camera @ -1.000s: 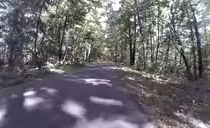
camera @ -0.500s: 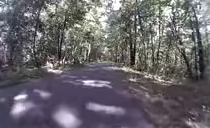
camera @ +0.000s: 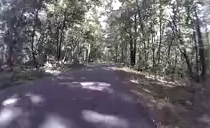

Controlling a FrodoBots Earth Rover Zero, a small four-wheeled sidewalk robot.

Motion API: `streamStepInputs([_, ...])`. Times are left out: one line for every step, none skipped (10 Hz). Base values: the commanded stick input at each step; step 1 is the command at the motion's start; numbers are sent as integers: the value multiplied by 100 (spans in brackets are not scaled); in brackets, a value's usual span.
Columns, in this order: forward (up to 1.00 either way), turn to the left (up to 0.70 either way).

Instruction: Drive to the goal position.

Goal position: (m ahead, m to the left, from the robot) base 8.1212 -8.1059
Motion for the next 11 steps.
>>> streamStepInputs([45,0])
streamStepInputs([45,0])
streamStepInputs([45,0])
streamStepInputs([45,0])
streamStepInputs([45,0])
streamStepInputs([45,0])
streamStepInputs([45,0])
streamStepInputs([45,0])
streamStepInputs([45,0])
streamStepInputs([45,0])
streamStepInputs([45,0])
